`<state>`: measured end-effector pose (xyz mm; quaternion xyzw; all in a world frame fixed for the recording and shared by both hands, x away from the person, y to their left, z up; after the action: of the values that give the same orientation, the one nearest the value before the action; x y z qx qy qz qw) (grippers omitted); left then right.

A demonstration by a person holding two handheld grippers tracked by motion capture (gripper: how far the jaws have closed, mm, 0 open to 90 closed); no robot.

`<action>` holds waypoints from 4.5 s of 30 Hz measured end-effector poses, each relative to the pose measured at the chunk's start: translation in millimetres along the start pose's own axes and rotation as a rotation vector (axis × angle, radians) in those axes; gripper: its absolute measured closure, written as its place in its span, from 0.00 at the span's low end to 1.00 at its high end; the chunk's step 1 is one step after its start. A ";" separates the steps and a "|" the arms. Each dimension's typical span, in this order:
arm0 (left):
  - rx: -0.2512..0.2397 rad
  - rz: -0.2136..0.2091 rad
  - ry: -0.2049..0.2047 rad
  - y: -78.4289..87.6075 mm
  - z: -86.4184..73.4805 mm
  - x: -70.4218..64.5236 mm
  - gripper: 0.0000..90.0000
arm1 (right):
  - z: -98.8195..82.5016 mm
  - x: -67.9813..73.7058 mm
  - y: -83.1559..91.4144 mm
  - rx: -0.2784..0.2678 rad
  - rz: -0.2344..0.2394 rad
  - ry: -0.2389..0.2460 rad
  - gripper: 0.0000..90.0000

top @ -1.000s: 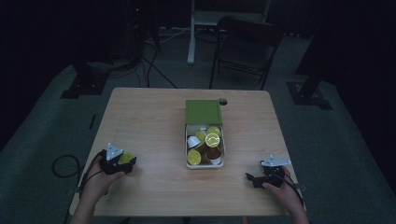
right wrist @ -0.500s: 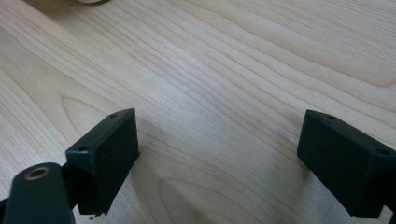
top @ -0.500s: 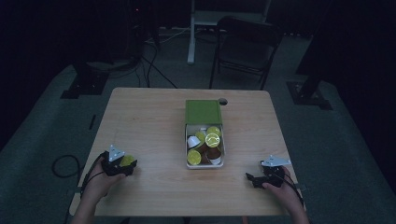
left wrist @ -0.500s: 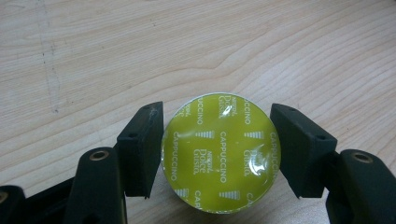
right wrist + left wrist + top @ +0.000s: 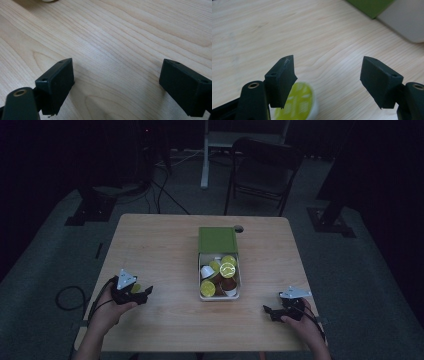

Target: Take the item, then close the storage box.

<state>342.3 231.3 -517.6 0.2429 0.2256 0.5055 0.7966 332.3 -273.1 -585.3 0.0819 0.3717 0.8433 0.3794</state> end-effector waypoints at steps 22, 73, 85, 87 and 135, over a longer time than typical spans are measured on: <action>0.024 -0.223 -0.088 -19.0 -1.4 -64.0 0.34 | 0.1 -0.1 -0.1 0.000 0.000 0.000 0.13; 0.185 -0.319 -0.231 -33.8 -58.2 -95.0 0.20 | 0.0 0.8 0.1 -0.001 0.002 0.003 0.13; 0.197 -0.298 -0.256 -36.9 -64.0 -91.2 0.18 | 0.0 0.8 0.1 -0.001 0.002 0.003 0.13; 0.193 -0.298 -0.255 -37.3 -64.0 -91.5 0.18 | 0.0 0.8 0.1 -0.002 0.001 0.004 0.13; 0.027 -0.357 -0.205 -57.2 -15.3 -120.0 0.18 | 50.3 37.1 8.5 -0.218 0.081 0.019 0.14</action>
<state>326.4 102.7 -551.1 0.2600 0.1894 0.3259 0.8890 322.6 -222.4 -549.0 0.0472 0.2778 0.8942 0.3479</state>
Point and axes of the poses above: each handheld gripper's, and its own axes: y roughly backward along the jaws, z roughly out of its top, x roughly to its left, the point moved 5 cm from there along -y, roughly forward along the jaws, and after that the axes turned 12 degrees about y, right-handed, at the moved point
